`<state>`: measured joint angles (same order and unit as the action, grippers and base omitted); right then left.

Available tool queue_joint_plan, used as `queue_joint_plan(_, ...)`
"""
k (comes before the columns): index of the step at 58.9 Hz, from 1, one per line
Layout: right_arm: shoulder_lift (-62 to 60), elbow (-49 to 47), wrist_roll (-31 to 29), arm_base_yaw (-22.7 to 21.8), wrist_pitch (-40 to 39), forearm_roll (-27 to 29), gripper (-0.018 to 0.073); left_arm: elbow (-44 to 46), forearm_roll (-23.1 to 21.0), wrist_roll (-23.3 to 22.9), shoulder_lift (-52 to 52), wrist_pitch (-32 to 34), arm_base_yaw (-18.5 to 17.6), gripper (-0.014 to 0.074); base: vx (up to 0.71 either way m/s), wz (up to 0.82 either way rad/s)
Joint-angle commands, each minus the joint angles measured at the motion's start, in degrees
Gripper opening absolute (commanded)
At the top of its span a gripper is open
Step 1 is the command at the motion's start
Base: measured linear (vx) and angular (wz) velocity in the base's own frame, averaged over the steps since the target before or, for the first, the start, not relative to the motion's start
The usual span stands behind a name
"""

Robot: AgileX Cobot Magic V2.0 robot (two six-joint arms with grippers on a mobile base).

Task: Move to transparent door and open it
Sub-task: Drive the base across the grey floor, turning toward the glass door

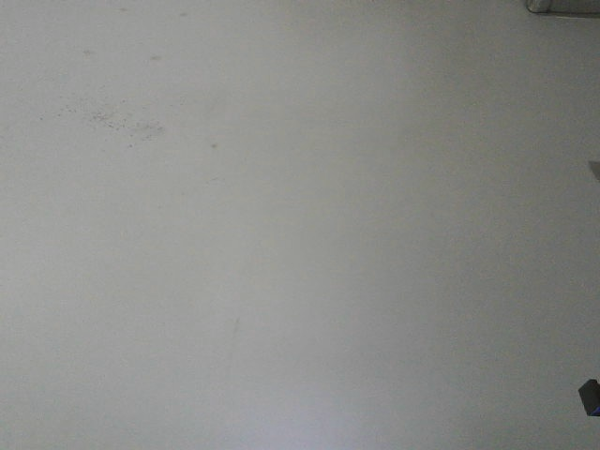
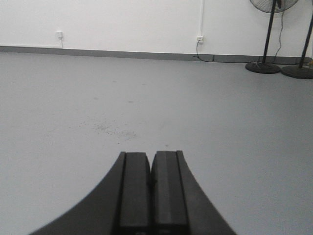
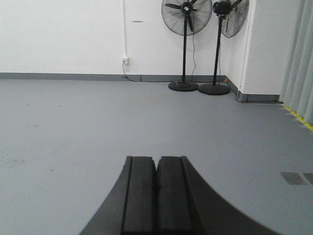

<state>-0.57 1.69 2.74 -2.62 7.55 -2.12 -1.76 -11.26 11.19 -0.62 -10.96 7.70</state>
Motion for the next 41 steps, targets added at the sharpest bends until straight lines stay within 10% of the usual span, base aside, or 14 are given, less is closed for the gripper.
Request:
queue_joint_plan(1, -0.90, 0.28, -0.39, -0.22, -4.84, -0.29, -0.0006, -0.94, -0.66, -0.15, -0.83, 4.58, -0.31, -0.0006, 0.43, 0.15)
queue_joint_plan(41, -0.90, 0.28, -0.39, -0.22, -4.84, -0.29, -0.0006, -0.94, -0.66, -0.15, -0.83, 4.58, -0.31, -0.0006, 0.42, 0.25)
